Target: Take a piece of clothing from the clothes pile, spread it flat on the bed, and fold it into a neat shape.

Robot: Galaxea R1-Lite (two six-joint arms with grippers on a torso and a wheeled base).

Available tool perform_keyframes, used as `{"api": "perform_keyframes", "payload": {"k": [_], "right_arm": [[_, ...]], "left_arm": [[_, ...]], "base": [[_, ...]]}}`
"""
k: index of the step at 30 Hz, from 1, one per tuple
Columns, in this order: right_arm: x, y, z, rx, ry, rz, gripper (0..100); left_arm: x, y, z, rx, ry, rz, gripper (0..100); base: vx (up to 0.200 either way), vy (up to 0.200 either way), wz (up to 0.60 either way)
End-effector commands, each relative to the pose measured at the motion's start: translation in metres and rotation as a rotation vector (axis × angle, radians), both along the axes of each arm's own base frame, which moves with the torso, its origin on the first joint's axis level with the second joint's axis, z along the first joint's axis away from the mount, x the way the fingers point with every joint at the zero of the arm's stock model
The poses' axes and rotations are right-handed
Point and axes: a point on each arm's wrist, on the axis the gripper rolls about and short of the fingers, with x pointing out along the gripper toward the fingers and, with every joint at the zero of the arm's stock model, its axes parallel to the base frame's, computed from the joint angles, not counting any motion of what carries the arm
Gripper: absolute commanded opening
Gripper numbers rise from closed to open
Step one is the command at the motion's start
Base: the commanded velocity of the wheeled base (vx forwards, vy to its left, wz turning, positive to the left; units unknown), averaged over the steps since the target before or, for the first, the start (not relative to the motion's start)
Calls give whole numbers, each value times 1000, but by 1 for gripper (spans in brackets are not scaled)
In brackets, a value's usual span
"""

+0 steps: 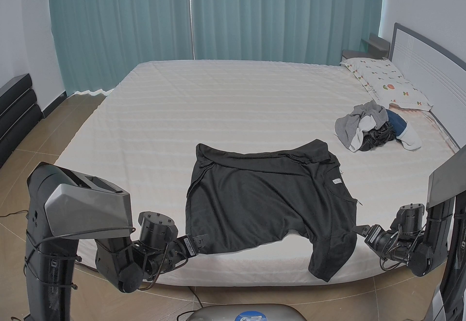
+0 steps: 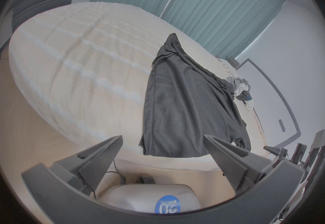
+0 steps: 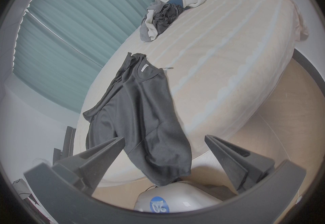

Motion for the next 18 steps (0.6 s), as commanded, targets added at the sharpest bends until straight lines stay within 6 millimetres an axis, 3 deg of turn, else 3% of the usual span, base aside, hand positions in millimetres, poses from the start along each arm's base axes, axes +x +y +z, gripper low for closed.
{"api": "perform_keyframes", "payload": {"k": [1,18], "right_arm": [[4,0,-5,-11,5,-11,100],[11,1,-5,-14,-14,-10,100]], "left_arm": [[4,-6,-9,18,2,-8,100],[16,-20,-21,117,-28,-13,100]], "base": [[0,0,0],[0,0,0]]}}
